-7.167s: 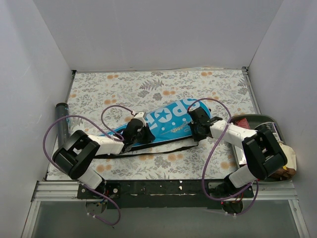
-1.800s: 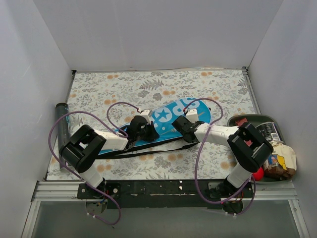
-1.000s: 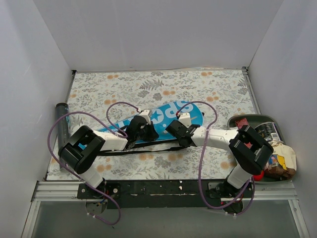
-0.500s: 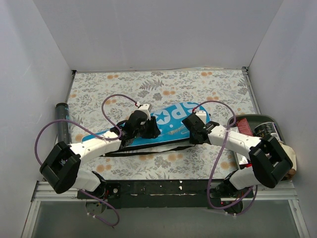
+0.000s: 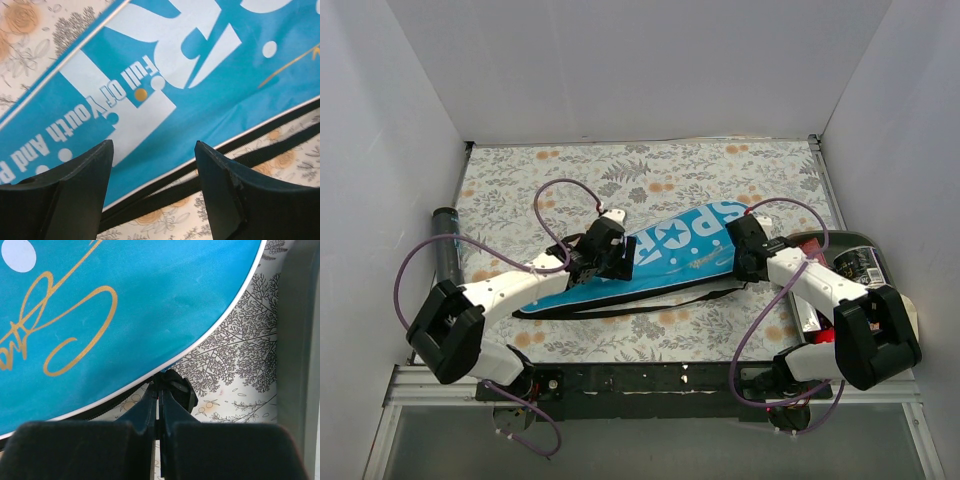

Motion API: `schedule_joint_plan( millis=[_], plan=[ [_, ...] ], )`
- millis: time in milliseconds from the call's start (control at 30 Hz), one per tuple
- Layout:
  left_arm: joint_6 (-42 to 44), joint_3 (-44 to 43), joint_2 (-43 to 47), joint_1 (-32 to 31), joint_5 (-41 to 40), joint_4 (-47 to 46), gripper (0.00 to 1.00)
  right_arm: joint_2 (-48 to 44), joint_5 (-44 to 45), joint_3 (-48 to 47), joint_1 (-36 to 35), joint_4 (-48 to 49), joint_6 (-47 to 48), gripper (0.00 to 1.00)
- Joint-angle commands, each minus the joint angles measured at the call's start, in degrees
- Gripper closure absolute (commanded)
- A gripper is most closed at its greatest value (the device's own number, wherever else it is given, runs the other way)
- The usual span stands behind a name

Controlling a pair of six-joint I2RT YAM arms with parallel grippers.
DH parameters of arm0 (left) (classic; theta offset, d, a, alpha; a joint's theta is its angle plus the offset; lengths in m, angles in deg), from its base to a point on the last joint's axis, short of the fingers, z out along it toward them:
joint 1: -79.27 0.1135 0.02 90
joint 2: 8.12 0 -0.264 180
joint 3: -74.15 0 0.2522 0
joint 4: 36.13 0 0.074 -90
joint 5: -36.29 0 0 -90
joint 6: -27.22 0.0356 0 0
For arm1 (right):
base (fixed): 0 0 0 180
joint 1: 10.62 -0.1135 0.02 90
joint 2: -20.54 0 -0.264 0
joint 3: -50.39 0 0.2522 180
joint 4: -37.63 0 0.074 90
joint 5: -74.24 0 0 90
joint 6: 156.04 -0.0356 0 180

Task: Pack up the badminton gear

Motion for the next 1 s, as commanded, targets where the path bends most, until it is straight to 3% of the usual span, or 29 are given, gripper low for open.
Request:
schedule_joint_plan(
  millis=[0, 333, 567, 667, 800, 833, 933, 967],
  plan=[
    [8.9, -4.9, -2.8, 0.2, -6.0, 4.1, 0.33, -0.4, -1.4, -3.2, 0.8, 0.2, 3.4, 0.99],
    [23.3, -2.8, -9.4, 2.6, -1.5, -1.0, 0.28, -2.0, -5.2, -2.3, 0.8, 1.6, 4.9, 0.99],
    [25.7, -1.9, -16.6, 4.9, 5.5, -2.8, 0.32, -2.7, -7.4, 0.6, 0.8, 3.4, 5.6, 0.99],
    [25.6, -2.3, -21.5, 5.2, 7.7, -2.8, 0.44, -3.1, -8.2, 1.6, 0.8, 4.0, 5.7, 0.99],
    [25.8, -2.3, -25.5, 5.9, 12.1, -3.3, 0.67, -3.9, -8.7, 2.2, 0.8, 4.2, 6.0, 0.99],
    [25.8, -2.3, -26.1, 6.1, 12.7, -3.4, 0.80, -4.0, -8.7, 2.2, 0.8, 4.1, 6.0, 0.99],
    [25.8, -2.3, -26.8, 6.2, 14.5, -3.2, 0.98, -4.8, -8.5, 2.3, 0.8, 3.9, 6.2, 0.99],
    [25.8, -2.3, -26.8, 6.3, 15.0, -3.1, 1.00, -4.8, -8.5, 2.3, 0.8, 3.9, 6.3, 0.99]
  ],
)
